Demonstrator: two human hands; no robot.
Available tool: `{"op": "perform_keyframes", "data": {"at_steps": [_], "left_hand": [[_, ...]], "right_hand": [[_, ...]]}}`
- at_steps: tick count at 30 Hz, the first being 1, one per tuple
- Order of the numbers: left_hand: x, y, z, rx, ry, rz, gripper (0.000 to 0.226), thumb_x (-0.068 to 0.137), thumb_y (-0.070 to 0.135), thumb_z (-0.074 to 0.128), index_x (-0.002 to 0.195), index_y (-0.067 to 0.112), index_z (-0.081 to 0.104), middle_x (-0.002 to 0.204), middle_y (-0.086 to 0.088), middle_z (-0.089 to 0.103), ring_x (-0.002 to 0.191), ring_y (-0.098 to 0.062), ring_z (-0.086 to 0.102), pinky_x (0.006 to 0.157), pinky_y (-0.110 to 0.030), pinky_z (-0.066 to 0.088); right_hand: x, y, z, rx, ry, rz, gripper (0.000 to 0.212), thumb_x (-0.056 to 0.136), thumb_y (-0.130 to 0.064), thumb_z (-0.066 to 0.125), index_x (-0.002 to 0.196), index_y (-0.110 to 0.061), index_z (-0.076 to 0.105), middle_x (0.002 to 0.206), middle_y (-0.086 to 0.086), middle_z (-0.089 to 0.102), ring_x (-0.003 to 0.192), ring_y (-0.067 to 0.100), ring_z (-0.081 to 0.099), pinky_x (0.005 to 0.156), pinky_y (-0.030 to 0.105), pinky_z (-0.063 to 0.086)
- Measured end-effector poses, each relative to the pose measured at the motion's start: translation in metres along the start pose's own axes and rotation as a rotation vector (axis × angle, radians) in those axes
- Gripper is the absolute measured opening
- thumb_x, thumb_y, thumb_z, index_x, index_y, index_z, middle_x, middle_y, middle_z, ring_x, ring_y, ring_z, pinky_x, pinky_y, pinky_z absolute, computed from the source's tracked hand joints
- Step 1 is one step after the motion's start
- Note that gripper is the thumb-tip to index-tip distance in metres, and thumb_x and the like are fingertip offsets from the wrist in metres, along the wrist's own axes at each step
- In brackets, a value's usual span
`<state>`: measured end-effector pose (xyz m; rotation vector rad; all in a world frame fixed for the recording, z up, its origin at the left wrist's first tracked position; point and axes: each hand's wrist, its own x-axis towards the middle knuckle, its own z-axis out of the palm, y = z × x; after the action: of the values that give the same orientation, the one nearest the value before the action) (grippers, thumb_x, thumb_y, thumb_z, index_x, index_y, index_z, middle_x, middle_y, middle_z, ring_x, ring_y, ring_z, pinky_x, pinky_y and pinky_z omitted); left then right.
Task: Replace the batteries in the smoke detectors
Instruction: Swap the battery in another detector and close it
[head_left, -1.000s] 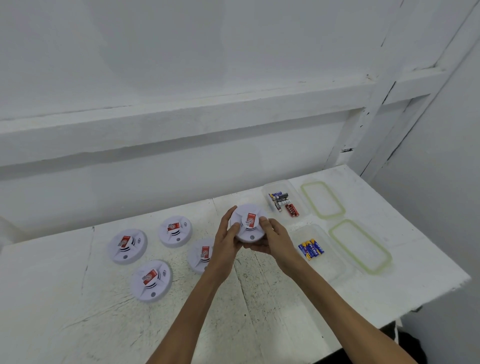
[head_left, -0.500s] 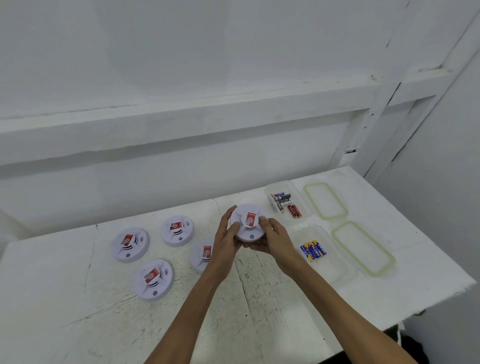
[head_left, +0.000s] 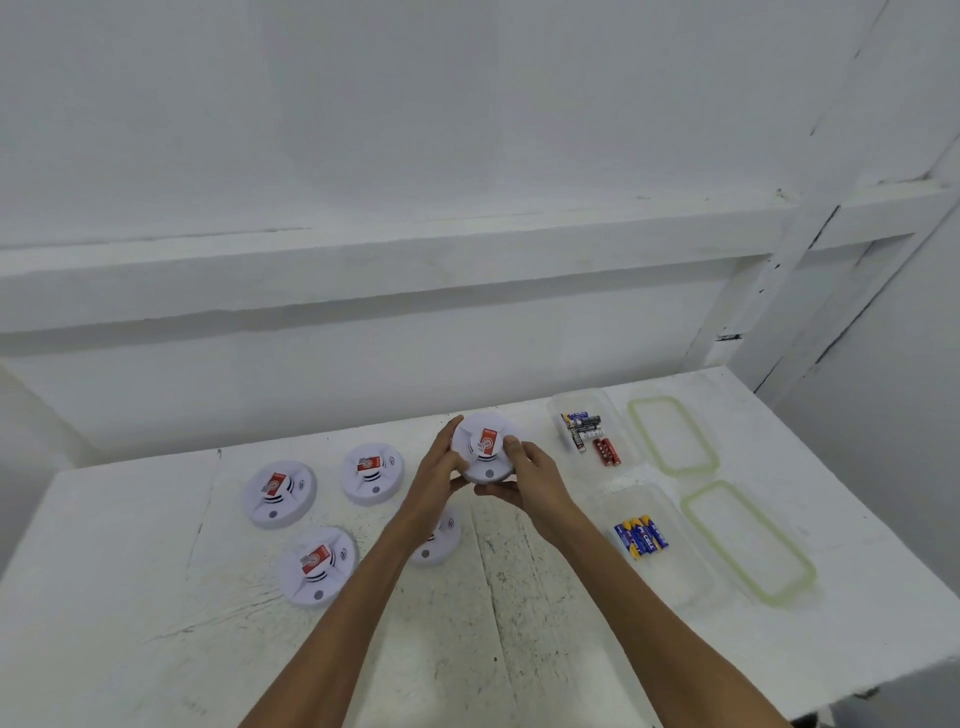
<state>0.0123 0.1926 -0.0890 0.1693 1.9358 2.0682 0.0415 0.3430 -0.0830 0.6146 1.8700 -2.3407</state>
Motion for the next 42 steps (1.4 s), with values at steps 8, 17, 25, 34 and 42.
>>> {"op": "perform_keyframes", "data": {"at_steps": [8, 17, 25, 34, 42], "left_hand": [[0.019, -0.02, -0.043, 0.594, -0.039, 0.03, 0.071, 0.079, 0.036, 0.083, 0.135, 0.02, 0.042, 0.132, -0.003, 0.058, 0.114, -0.012, 0.062, 0.091, -0.027, 0.056], [0.027, -0.037, -0.045, 0.69, 0.128, -0.039, 0.043, 0.067, 0.04, 0.072, 0.102, 0.018, 0.06, 0.107, -0.005, 0.065, 0.103, -0.021, 0.056, 0.082, -0.028, 0.044], [0.038, -0.044, -0.038, 0.848, 0.144, 0.006, 0.041, 0.073, 0.039, 0.079, 0.095, 0.012, 0.058, 0.099, -0.008, 0.066, 0.097, -0.023, 0.053, 0.075, -0.028, 0.039], [0.024, -0.03, -0.048, 0.777, 0.091, -0.037, 0.059, 0.088, 0.024, 0.075, 0.138, 0.006, 0.05, 0.133, -0.005, 0.055, 0.119, -0.024, 0.054, 0.096, -0.034, 0.047], [-0.03, -0.012, -0.104, 0.747, 0.176, 0.03, 0.046, 0.096, 0.02, 0.067, 0.14, 0.014, 0.056, 0.134, -0.003, 0.063, 0.109, -0.014, 0.062, 0.096, -0.03, 0.053]], "right_hand": [[0.037, 0.014, 0.021, -0.173, 0.176, 0.1, 0.042, 0.092, -0.038, 0.068, 0.12, -0.01, 0.054, 0.111, 0.011, 0.062, 0.087, 0.033, 0.073, 0.069, 0.046, 0.063], [0.056, 0.028, 0.032, -0.584, 0.242, -0.063, 0.027, 0.097, -0.038, 0.059, 0.109, -0.014, 0.063, 0.103, 0.005, 0.07, 0.084, 0.021, 0.068, 0.084, 0.044, 0.057], [0.057, 0.034, 0.026, -0.744, 0.174, -0.101, 0.035, 0.101, -0.033, 0.052, 0.122, -0.009, 0.065, 0.112, 0.009, 0.071, 0.094, 0.027, 0.068, 0.089, 0.046, 0.055], [0.044, 0.031, 0.039, -0.702, 0.256, -0.177, 0.038, 0.098, -0.02, 0.057, 0.132, -0.006, 0.051, 0.123, 0.012, 0.058, 0.102, 0.021, 0.057, 0.083, 0.027, 0.043], [0.018, 0.023, 0.073, -0.834, 0.153, -0.387, 0.024, 0.094, -0.015, 0.057, 0.118, -0.017, 0.06, 0.121, 0.005, 0.056, 0.113, 0.026, 0.049, 0.09, 0.034, 0.045]]}}
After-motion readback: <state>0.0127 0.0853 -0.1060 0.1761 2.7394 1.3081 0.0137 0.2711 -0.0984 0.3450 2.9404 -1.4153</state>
